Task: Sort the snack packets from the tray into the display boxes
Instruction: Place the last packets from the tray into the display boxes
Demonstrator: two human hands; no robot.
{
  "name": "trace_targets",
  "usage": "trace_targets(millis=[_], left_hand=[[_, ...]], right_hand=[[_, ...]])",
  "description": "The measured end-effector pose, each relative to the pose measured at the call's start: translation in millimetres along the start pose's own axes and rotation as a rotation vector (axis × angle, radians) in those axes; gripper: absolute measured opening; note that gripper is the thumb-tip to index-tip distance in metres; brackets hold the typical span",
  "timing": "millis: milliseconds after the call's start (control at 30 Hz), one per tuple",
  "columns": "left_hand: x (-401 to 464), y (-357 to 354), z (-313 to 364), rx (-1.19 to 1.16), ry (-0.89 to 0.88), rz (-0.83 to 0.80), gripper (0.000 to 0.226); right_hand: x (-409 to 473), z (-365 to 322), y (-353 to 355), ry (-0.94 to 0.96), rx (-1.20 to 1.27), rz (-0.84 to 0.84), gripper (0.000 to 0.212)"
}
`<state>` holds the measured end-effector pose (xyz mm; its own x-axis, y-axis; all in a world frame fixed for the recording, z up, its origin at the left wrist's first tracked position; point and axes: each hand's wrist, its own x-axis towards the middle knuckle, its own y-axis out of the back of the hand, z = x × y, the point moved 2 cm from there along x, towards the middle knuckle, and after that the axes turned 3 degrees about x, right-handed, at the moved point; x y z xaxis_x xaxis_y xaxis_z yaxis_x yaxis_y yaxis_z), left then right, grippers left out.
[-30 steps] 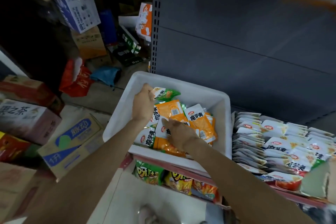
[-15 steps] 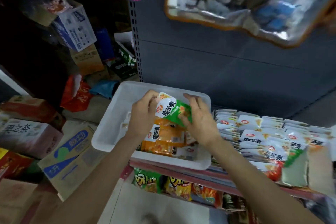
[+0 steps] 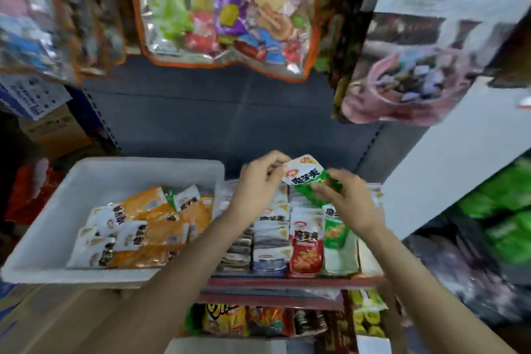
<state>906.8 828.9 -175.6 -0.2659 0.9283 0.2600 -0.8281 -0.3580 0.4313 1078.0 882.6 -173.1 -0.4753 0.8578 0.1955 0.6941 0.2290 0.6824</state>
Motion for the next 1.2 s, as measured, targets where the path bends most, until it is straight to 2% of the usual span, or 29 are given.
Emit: trace_targets(millis=[100, 233, 267, 333, 367, 400, 467, 600, 767, 900, 1000, 1200], left_hand=[[7, -38, 17, 0.096, -0.036, -0.034, 0.014], [15, -73, 30, 0.166, -0.076, -0.072, 0.015], [17, -80, 32, 0.199, -0.091, -0.086, 0.014], [20, -93, 33, 0.274, -0.109, -0.114, 0.014], [22, -99, 32, 0.308, -0.110, -0.126, 0.014], [23, -105, 31, 0.341, -0.110, -0.138, 0.013], [25, -112, 29, 0.408, -0.111, -0.155, 0.012], [24, -123, 30, 0.580, -0.144, -0.223, 0.017], [17, -138, 20, 0.724, -0.139, -0.266, 0.028], [13, -147, 6, 0.816, -0.137, -0.294, 0.028], [11, -142, 0, 0.796, -0.140, -0.299, 0.023], [-2, -85, -2, 0.529, -0.116, -0.063, 0.017]], right_hand=[[-2, 35, 20, -0.074, -0.075, 0.004, 0.015], [-5, 70, 34, -0.130, -0.020, -0.010, 0.012], [-6, 74, 35, -0.154, 0.031, -0.028, 0.014], [-7, 82, 36, -0.209, 0.093, -0.066, 0.030], [-7, 86, 36, -0.230, 0.094, -0.086, 0.033], [-7, 90, 35, -0.235, 0.088, -0.103, 0.027], [-7, 96, 35, -0.225, 0.067, -0.097, 0.005], [-7, 102, 42, -0.144, 0.059, 0.059, 0.012], [-5, 115, 32, -0.086, -0.135, -0.040, 0.011], [-7, 120, 13, -0.086, -0.282, -0.133, 0.012], [-8, 115, 7, -0.109, -0.274, -0.100, 0.015], [-3, 80, 0, -0.105, -0.108, -0.007, 0.018]])
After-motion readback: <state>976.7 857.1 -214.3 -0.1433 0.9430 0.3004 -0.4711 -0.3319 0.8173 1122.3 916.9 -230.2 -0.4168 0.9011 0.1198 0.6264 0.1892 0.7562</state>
